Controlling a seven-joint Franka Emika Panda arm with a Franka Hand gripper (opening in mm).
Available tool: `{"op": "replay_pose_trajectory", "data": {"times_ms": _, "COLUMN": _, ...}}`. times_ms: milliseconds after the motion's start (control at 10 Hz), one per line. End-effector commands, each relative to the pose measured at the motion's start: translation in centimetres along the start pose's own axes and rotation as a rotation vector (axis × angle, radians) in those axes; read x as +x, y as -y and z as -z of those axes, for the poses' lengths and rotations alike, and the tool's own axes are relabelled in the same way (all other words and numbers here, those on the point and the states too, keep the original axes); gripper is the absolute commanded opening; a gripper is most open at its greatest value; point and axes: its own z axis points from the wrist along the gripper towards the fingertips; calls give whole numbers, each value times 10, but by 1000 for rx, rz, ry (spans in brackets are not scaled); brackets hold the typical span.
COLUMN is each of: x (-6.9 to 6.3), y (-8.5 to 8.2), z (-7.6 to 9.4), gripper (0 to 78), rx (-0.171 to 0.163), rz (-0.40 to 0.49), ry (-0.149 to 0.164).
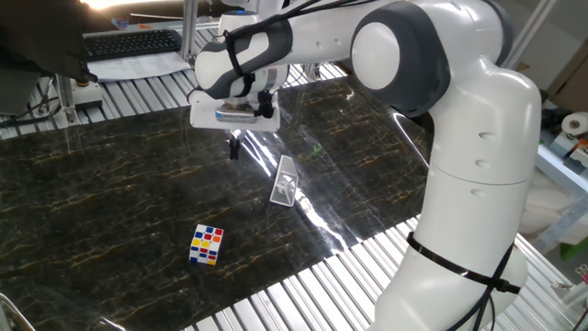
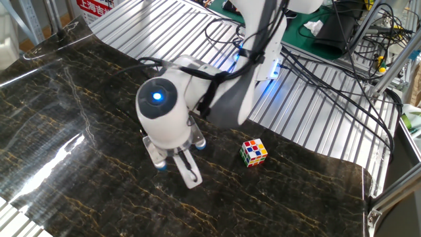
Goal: Push the soccer ball into the goal
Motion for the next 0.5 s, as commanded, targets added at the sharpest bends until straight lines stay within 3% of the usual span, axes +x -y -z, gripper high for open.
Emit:
{"op": "replay_pose_trajectory", "data": {"times_ms": 100, "x": 2, "y": -7, "z": 15, "gripper": 0, "rx": -2, "rz": 281, "ry": 104}}
{"op": "replay_pose_trajectory", "data": {"times_ms": 300, "x": 2, "y": -5, "z": 22, "gripper": 0, "rx": -17, "rz": 373, "ry": 120}}
{"op": "replay_pose_trajectory", "data": {"times_ms": 500, "x": 3, "y": -5, "z": 26, "gripper": 0, "rx": -21, "rz": 383, "ry": 124}}
